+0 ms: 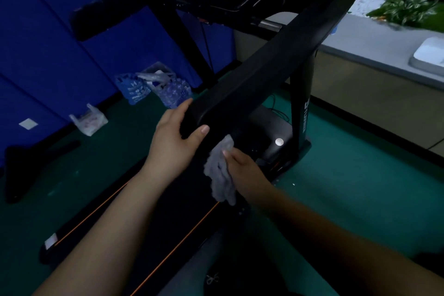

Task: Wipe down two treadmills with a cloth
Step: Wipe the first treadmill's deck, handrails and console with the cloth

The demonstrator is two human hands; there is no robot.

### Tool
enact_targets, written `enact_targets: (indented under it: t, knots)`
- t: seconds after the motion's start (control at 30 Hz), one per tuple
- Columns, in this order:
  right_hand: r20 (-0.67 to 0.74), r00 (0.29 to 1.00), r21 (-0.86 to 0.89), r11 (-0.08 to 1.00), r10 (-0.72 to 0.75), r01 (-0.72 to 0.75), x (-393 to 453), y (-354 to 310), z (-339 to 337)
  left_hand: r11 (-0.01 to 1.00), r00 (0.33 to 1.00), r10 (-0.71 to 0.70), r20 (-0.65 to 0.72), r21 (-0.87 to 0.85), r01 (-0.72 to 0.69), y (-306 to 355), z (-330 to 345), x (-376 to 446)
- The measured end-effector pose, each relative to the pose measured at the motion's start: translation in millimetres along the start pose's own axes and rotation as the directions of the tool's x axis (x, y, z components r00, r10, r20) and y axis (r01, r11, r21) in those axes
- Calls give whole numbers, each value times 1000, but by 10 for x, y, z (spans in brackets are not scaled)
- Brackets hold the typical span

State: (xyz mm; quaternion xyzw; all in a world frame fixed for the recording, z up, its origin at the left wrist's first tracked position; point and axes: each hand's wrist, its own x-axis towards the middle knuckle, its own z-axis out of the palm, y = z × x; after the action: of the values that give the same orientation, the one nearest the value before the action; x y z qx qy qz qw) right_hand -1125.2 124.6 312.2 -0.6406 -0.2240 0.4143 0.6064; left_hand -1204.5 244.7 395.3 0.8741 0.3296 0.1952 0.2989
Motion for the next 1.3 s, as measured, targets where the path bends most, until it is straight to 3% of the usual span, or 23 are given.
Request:
enact_targets:
  t: [0.07,0.17,0.2,0.27,0.33,0.4,0.47,0.5,0.57,0.63,0.7,0.73,0.8,0.87,0.93,1.1,1.2,1.3]
  knots:
    - [-79,985,-97,985,-154,146,-146,-93,-100,997,999,-28,40,-68,30,-41,-107,-3]
    - [-235,860,-302,875,-453,379,-287,-286,-217,988,982,-53,-180,-151,26,-76,-199,-119]
    - [-229,828,-361,835,-511,416,-325,-364,-227,976,971,-73,-229,-217,22,-55,-209,-169]
    - [-202,774,-377,777,-600,504,-367,-499,-143,901,979,-107,-173,-434,21,19,-222,-245]
    - [-141,741,-433,714,-657,551,-363,-663,61,783,997,-80,24,-617,78,42,-241,-307]
    - [-60,674,-575,578,-736,579,-299,-738,314,627,966,-80,244,-741,239,14,-299,-313]
    - [-36,645,-669,497,-764,552,-193,-778,525,354,919,-31,394,-855,379,-27,-442,-235]
    - [-45,643,-692,489,-764,531,-141,-793,594,169,864,12,503,-853,494,-37,-544,-172]
    - [-123,638,-704,520,-760,484,-50,-858,667,40,854,12,521,-853,520,-192,-646,-5]
    - [-326,559,-693,595,-762,407,25,-917,626,142,926,-100,365,-916,376,-343,-698,142]
    - [-584,470,-613,739,-662,279,103,-935,498,417,987,-130,90,-899,137,-487,-682,296]
    - [-675,471,-539,815,-568,212,145,-934,451,538,998,-59,15,-841,45,-559,-608,349]
    - [-754,512,-428,899,-412,95,243,-874,413,673,992,118,49,-739,-43,-662,-332,371]
    - [-771,521,-411,911,-367,34,333,-818,456,722,952,262,157,-686,-86,-715,-38,289]
    - [-781,516,-395,918,-351,27,398,-811,539,718,926,342,158,-680,-150,-713,111,225]
    - [-835,451,-357,934,-315,-10,479,-911,621,582,885,399,239,-812,-43,-743,193,452]
    - [-850,440,-335,942,-291,-23,538,-970,628,483,826,427,367,-865,135,-791,217,553]
    - [-857,436,-318,948,-273,-31,601,-1025,612,442,767,347,539,-816,373,-778,299,754]
